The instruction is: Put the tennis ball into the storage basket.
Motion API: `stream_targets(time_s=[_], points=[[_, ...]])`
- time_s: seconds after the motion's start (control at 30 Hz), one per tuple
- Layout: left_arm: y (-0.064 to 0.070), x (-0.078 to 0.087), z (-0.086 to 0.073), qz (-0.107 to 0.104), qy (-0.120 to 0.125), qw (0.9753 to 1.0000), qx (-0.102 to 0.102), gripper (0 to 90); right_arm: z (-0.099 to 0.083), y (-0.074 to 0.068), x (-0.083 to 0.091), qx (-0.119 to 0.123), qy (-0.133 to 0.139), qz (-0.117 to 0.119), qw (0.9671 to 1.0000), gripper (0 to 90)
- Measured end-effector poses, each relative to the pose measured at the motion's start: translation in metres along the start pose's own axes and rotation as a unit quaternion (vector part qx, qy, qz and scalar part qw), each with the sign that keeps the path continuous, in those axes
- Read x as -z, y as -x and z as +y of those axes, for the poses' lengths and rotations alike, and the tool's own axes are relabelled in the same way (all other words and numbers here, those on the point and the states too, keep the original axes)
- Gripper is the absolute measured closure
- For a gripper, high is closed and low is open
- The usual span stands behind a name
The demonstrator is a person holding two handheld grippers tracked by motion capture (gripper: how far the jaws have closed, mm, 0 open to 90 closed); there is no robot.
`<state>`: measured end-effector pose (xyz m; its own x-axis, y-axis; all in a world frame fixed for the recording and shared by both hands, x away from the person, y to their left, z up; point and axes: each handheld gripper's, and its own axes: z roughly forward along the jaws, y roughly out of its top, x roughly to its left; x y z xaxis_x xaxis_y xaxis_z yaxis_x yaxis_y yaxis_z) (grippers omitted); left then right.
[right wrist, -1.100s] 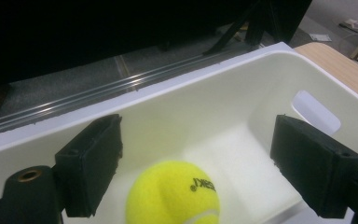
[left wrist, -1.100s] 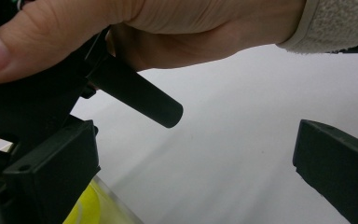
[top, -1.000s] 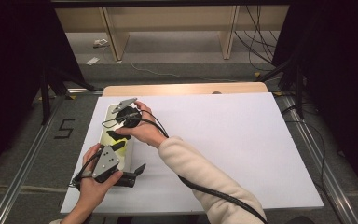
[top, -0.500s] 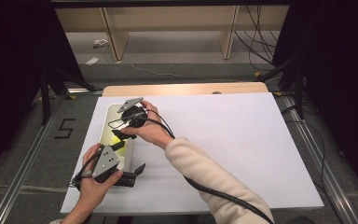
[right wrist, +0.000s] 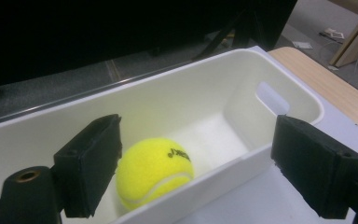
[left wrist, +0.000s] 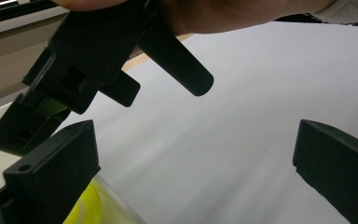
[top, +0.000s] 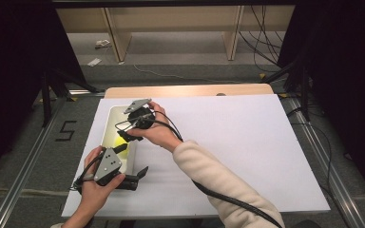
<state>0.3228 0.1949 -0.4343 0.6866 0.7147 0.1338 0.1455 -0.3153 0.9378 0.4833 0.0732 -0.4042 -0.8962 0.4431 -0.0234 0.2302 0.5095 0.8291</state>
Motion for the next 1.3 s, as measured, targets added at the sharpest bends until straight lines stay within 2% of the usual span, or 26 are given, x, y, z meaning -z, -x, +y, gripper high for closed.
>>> stream_targets(time_s=[0.8,1.3], points=[[0.000,0.001,0.000,0.000,0.000,1.0000,0.000,0.0,-0.014,0.016,0.031,-0.010,0.007,-0.021,0.9997,16.8],[0.000,0.001,0.000,0.001,-0.001,1.0000,-0.002,0.0,-0.027,0.022,0.051,-0.012,0.008,-0.026,0.9996,16.8]])
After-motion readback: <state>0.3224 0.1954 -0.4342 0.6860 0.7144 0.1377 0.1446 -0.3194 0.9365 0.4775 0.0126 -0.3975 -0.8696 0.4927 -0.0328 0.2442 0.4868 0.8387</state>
